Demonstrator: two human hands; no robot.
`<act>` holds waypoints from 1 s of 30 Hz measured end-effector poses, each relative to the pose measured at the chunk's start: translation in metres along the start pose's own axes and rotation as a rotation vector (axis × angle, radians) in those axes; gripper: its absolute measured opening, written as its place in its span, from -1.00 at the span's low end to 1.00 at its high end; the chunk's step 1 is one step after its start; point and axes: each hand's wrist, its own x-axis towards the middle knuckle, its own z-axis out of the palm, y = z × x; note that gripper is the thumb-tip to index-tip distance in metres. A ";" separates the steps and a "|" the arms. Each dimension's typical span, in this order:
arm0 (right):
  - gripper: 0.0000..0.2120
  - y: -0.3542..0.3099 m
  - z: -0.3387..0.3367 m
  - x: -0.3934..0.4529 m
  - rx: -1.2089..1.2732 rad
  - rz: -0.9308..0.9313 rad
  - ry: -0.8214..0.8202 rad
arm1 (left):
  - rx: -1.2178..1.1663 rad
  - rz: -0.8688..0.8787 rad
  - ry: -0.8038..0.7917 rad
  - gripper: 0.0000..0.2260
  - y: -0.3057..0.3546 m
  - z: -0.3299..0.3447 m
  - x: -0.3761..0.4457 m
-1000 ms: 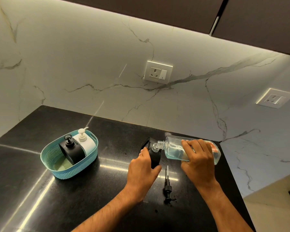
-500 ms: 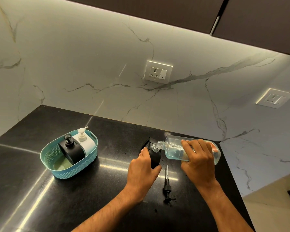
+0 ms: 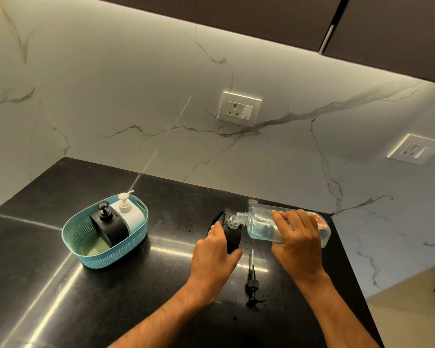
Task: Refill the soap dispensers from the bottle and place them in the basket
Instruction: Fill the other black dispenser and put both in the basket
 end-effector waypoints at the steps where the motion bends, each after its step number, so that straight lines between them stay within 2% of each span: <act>1: -0.40 0.000 0.001 0.000 -0.001 0.002 -0.001 | 0.000 -0.001 -0.001 -0.49 0.000 0.000 0.000; 12: -0.47 0.000 0.011 -0.003 0.021 0.037 0.016 | -0.011 0.001 0.021 -0.44 -0.004 0.001 0.006; 18: -0.50 0.005 0.023 -0.007 0.114 0.129 -0.022 | -0.098 0.016 0.044 -0.46 0.001 -0.003 0.008; 24: -0.55 0.014 0.025 -0.003 0.316 0.305 0.024 | -0.231 0.026 0.015 -0.56 0.000 -0.004 0.019; 30: -0.45 0.045 0.034 0.006 0.663 0.606 0.018 | -0.304 0.028 -0.085 -0.61 -0.005 -0.005 0.035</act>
